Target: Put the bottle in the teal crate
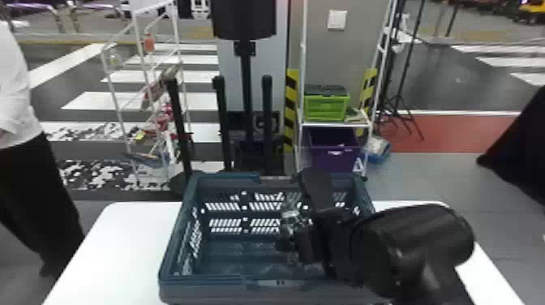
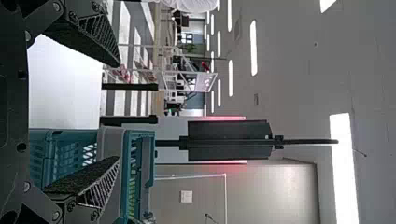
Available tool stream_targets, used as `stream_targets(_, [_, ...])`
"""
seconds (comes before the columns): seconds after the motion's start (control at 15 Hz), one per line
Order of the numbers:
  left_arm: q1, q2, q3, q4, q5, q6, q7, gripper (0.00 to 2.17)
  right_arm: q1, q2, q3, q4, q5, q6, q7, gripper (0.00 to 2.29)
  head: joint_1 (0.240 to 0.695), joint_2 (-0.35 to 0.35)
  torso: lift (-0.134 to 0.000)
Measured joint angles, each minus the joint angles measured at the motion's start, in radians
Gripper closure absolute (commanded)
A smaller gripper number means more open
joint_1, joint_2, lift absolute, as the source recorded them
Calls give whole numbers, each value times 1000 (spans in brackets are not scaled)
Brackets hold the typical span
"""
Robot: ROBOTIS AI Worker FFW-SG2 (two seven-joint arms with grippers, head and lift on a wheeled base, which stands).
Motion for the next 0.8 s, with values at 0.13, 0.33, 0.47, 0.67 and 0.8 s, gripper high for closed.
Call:
stream_targets(0.13, [0, 0, 2, 0, 2, 0, 0, 194, -23, 0, 11, 70, 0, -9, 0, 2037, 499, 0, 0])
stream_targets(0.33, [-1, 0, 8, 2, 8, 0, -4, 194, -55, 0, 25, 158, -7, -51, 8, 2027, 499, 0, 0])
stream_targets(0.47, [-4, 0, 9, 3, 13, 0, -5, 194, -85, 0, 27, 223, -9, -83, 14, 1970, 499, 0, 0])
stream_targets(0.67, [-8, 1, 10, 3, 22, 4, -9, 194, -126, 0, 32, 311, -14, -138, 31, 1970, 499, 0, 0])
stream_targets(0.8, [-10, 2, 11, 2, 28, 8, -11, 194, -161, 0, 41, 376, -27, -153, 36, 1966, 499, 0, 0])
